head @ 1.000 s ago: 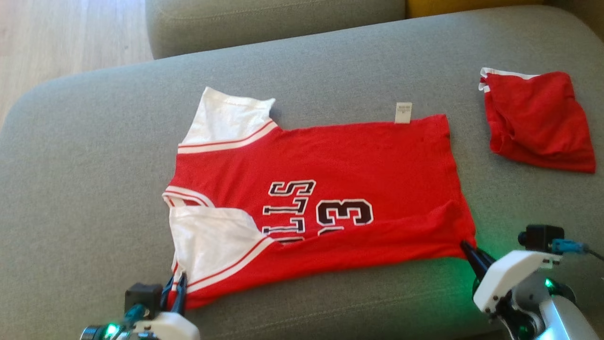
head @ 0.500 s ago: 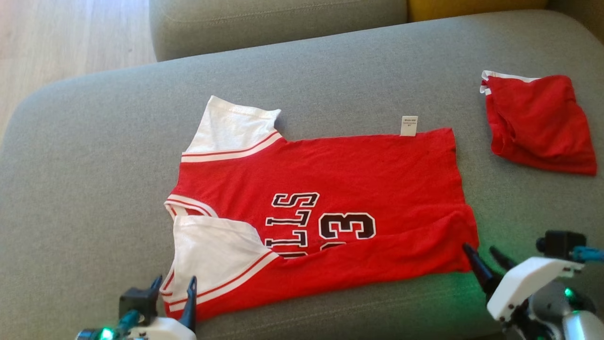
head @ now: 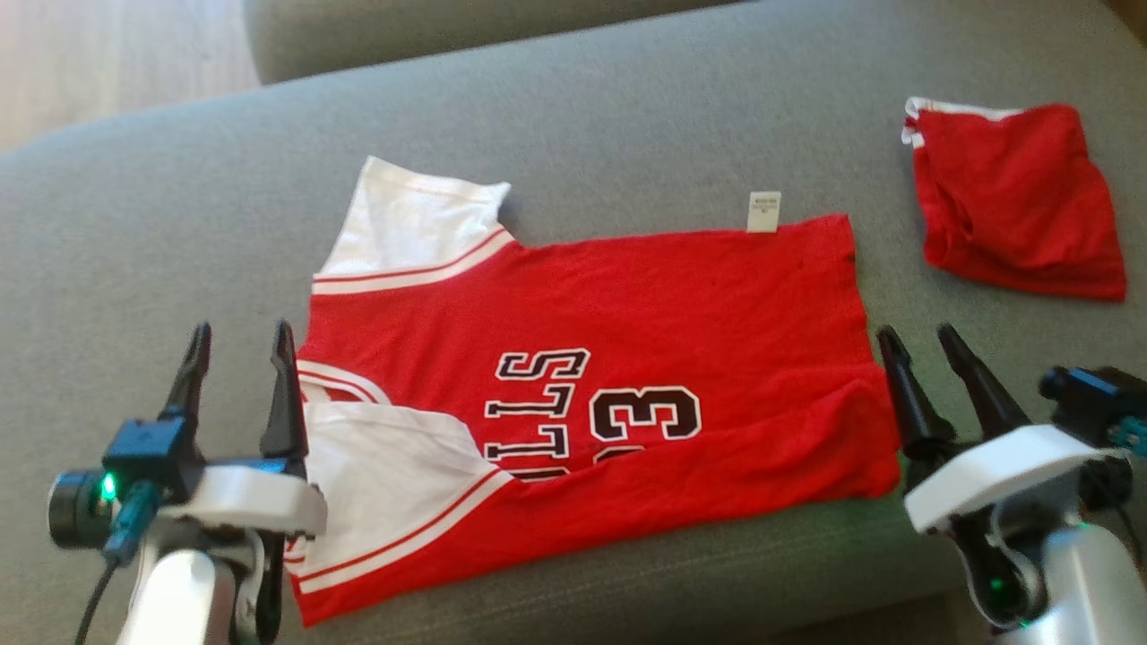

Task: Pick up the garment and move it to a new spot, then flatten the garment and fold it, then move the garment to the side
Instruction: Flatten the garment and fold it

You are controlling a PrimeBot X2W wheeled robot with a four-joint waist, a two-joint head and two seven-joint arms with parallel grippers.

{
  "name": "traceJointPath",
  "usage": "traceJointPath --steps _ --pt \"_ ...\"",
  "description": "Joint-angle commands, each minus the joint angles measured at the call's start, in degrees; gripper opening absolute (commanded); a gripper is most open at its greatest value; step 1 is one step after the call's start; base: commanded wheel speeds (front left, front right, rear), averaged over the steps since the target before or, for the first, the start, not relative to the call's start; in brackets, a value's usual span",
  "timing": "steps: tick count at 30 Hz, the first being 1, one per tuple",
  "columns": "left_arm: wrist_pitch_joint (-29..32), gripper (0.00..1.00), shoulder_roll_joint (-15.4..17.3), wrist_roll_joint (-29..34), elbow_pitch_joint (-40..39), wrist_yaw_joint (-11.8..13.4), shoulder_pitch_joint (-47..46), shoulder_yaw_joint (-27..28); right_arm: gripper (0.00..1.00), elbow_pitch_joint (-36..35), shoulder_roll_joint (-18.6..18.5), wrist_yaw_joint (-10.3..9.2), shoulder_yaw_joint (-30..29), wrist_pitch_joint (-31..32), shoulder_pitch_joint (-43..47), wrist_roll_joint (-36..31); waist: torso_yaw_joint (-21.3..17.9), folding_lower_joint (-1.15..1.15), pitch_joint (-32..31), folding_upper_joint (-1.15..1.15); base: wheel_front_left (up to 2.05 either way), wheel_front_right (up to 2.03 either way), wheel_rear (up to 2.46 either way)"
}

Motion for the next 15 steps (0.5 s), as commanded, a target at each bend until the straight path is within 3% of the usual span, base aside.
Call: traceJointPath --steps 1,7,15 --pt "-0.6 1.00 1.3 -0.3 -2.0 0.1 -3.1 2.4 1.00 -2.4 -0.5 -0.01 2.1 -1.7 -3.2 -1.0 -0.9 -0.01 1.5 0.00 0.00 0.00 0.00" --pt "2.3 1.00 4.9 1.1 -1.4 -2.6 -9.1 1.1 1.00 -2.0 -0.7 -0.01 5.7 -9.2 -6.2 -4.2 -3.1 -0.01 6.4 0.00 0.00 0.00 0.00" --pt "15.6 1.00 12.7 1.1 4.6 -9.1 -24.8 0.3 1.00 -1.6 0.1 -0.01 8.8 -15.1 -11.3 -3.9 -7.8 -0.01 14.2 0.00 0.00 0.00 0.00"
